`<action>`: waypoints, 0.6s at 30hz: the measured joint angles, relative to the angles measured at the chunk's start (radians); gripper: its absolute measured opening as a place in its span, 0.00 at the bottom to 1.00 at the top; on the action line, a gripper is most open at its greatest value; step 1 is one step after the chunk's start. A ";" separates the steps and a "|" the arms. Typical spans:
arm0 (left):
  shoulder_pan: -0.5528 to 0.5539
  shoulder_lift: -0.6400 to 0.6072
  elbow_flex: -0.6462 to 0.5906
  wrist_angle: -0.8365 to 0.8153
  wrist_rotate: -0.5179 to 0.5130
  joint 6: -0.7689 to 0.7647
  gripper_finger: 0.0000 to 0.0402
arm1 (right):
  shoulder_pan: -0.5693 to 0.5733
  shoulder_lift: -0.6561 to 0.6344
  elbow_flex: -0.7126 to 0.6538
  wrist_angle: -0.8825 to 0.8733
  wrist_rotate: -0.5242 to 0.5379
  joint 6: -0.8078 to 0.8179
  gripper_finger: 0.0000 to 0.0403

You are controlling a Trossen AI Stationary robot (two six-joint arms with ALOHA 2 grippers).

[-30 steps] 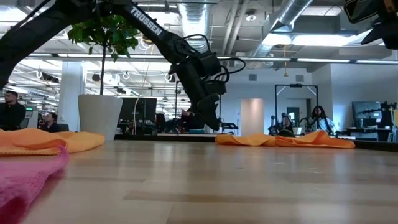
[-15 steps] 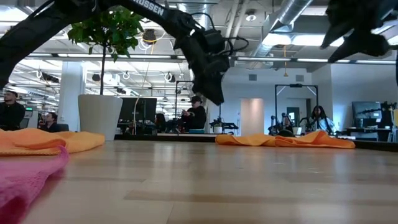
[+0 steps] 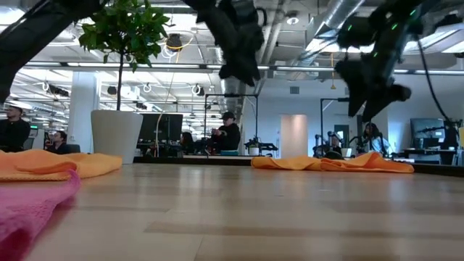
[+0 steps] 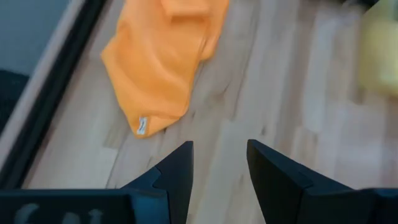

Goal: Fold microfiber towels
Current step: Fold the top right orange cloth

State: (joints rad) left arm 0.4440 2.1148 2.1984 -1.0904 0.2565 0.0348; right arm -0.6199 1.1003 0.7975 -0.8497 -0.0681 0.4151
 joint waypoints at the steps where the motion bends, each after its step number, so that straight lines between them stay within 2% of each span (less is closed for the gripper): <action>1: -0.004 -0.017 0.001 0.002 -0.001 -0.005 0.35 | -0.027 0.038 0.000 0.017 -0.010 -0.027 0.59; 6: -0.012 -0.081 0.001 0.003 -0.042 -0.033 0.35 | -0.098 0.218 0.025 0.045 0.009 -0.097 0.59; 12: -0.019 -0.121 0.001 0.005 -0.101 -0.077 0.35 | -0.117 0.390 0.100 0.119 0.139 -0.226 0.59; 18: -0.032 -0.121 0.000 0.001 -0.106 -0.099 0.35 | -0.104 0.505 0.143 0.096 0.146 -0.290 0.59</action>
State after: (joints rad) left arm 0.4115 1.9934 2.1986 -1.0893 0.1501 -0.0643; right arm -0.7236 1.6058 0.9409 -0.7535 0.0774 0.1249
